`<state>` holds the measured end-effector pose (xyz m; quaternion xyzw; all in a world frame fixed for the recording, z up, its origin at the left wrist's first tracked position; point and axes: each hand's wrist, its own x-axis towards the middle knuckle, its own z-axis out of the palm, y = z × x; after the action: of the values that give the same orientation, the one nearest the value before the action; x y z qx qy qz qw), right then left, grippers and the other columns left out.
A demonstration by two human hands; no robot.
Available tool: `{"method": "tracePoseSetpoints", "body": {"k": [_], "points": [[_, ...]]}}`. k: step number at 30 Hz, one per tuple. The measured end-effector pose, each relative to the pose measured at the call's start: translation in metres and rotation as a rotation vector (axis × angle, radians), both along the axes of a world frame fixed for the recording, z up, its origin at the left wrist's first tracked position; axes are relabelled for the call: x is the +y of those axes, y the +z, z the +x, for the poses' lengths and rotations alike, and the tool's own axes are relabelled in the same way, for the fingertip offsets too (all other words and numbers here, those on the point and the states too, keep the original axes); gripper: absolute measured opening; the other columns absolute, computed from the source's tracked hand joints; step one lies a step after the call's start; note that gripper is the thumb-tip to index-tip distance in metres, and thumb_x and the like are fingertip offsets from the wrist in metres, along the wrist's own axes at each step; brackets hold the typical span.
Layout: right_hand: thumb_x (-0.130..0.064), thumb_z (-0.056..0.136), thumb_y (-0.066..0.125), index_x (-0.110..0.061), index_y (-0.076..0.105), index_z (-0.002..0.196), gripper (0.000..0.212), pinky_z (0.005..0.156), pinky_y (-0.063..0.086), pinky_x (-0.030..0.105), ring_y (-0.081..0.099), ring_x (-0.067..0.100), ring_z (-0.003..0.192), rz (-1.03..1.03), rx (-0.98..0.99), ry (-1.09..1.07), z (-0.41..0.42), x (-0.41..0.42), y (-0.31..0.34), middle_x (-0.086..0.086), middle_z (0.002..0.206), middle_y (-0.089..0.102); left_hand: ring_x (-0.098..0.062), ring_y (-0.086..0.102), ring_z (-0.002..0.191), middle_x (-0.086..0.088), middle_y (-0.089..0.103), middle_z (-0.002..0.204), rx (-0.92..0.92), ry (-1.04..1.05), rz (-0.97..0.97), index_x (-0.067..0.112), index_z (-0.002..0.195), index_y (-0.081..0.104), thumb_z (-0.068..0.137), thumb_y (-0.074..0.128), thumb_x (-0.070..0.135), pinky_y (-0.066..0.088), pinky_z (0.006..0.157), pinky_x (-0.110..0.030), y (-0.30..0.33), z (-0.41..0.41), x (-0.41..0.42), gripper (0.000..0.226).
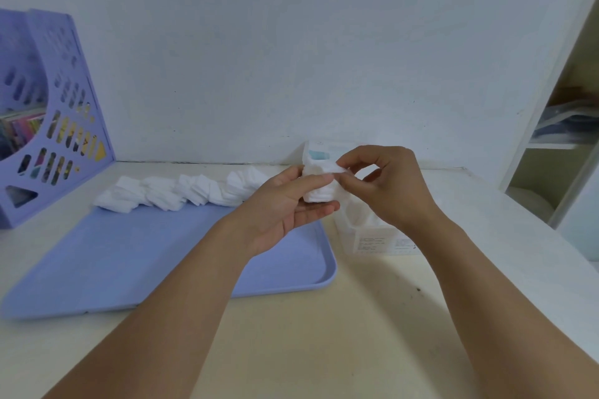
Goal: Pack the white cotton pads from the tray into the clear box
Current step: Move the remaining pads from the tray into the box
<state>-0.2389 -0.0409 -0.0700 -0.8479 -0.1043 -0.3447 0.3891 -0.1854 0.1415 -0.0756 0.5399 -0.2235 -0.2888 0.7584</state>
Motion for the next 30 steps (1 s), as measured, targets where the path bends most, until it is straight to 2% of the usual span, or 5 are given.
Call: {"method": "tracePoseSetpoints", "body": {"k": [9,15,18,24,30], "points": [[-0.012,0.083,0.081,-0.021,0.075,0.098,0.018,0.076,0.059,0.031,0.068,0.012,0.099,0.001,0.069,0.061,0.0,-0.003,0.0,-0.009,0.104,0.073,-0.028,0.071,0.11,-0.018,0.069,0.125,0.089,0.036,-0.035,0.005,0.126,0.065,0.099,0.061,0.028,0.06,0.087,-0.033,0.0,0.002,-0.002,0.036],[-0.049,0.095,0.052,-0.035,0.049,0.147,0.054,0.117,0.039,0.035,0.048,-0.003,0.134,0.346,0.318,0.166,-0.002,0.013,0.006,-0.019,0.148,0.05,-0.03,0.073,0.085,-0.025,0.064,0.121,0.233,0.08,-0.103,-0.002,0.131,0.057,0.099,0.049,0.013,0.062,0.075,-0.04,-0.004,0.001,-0.01,0.036],[-0.058,0.101,0.045,-0.037,0.033,0.157,0.06,0.125,0.026,0.038,0.034,-0.001,0.145,0.231,0.413,0.177,-0.007,0.027,0.002,-0.021,0.159,0.037,-0.029,0.068,0.093,-0.02,0.065,0.113,0.318,0.001,-0.147,0.001,0.126,0.06,0.1,0.043,0.022,0.061,0.079,-0.041,-0.005,-0.008,-0.019,0.038],[-0.052,0.066,0.082,-0.042,0.033,0.153,0.101,0.112,0.039,0.028,0.041,-0.003,0.14,0.299,0.242,0.232,-0.01,0.025,0.007,-0.018,0.153,0.044,-0.026,0.06,0.084,-0.019,0.062,0.113,0.499,-0.103,-0.318,-0.001,0.119,0.06,0.084,0.049,0.009,0.055,0.079,-0.036,-0.009,-0.008,-0.015,0.038],[-0.007,0.065,0.095,-0.037,0.044,0.147,0.1,0.097,0.057,0.034,0.067,0.011,0.113,0.248,0.162,0.289,-0.008,0.025,0.003,-0.007,0.12,0.071,-0.031,0.066,0.106,-0.016,0.066,0.129,0.568,-0.207,-0.391,0.005,0.121,0.065,0.083,0.042,0.011,0.055,0.085,-0.043,-0.019,-0.017,-0.023,0.045]]}}
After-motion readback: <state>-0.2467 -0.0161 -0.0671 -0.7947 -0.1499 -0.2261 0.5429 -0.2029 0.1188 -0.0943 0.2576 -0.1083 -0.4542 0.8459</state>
